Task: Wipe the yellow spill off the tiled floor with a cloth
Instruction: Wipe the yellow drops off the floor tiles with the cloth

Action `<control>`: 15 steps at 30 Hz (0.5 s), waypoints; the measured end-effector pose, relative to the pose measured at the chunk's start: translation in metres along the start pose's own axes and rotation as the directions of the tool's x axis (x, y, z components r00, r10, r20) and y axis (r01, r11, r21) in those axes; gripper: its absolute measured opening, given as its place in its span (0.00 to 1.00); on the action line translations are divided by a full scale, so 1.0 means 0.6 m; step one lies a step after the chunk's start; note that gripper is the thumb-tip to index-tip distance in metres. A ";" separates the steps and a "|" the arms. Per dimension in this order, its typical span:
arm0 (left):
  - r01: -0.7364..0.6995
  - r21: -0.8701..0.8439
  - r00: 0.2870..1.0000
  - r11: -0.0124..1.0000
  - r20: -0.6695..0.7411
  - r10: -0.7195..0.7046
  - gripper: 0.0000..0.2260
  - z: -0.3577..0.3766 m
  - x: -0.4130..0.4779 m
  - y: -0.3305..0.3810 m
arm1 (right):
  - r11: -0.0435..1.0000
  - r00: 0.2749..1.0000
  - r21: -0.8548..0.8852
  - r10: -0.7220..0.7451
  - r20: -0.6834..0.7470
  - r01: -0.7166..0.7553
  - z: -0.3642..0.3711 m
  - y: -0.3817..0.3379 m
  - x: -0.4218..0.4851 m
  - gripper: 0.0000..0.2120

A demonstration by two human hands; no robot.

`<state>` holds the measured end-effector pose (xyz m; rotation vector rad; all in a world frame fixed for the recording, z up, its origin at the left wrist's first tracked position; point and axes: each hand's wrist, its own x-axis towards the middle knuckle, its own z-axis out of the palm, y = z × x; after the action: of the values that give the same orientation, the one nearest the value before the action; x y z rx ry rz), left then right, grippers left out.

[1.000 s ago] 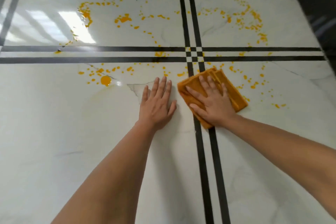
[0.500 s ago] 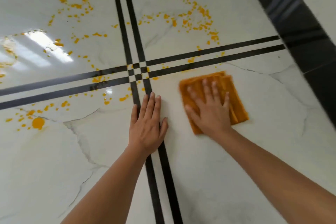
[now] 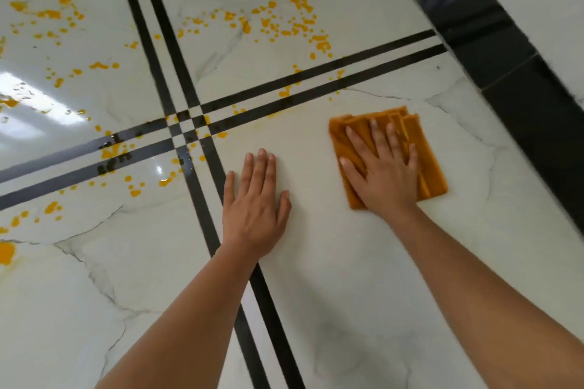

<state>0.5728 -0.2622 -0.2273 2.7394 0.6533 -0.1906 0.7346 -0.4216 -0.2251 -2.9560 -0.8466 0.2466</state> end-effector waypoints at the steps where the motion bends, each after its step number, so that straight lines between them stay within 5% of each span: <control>1: 0.009 -0.006 1.000 1.000 -0.006 -0.009 0.30 0.002 -0.002 0.004 | 0.997 0.997 -0.003 0.074 -0.009 -0.074 0.001 -0.019 0.000 0.28; 6: 0.011 -0.015 0.999 1.000 -0.053 -0.012 0.30 0.003 -0.002 0.009 | 0.975 0.975 -0.027 -0.222 0.012 0.223 0.004 -0.006 -0.072 0.28; 11: 0.004 -0.006 0.997 1.000 -0.078 -0.005 0.29 0.011 -0.004 0.006 | 0.988 0.988 0.023 0.154 0.005 -0.154 0.001 -0.020 0.008 0.28; 15: -0.004 -0.022 0.998 1.000 -0.069 0.002 0.30 0.008 -0.004 0.006 | 0.973 0.973 -0.054 -0.228 -0.023 0.226 0.011 -0.003 -0.092 0.27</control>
<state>0.5722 -0.2677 -0.2306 2.7363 0.6657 -0.0886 0.6864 -0.4494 -0.2240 -2.8644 -1.1921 0.1720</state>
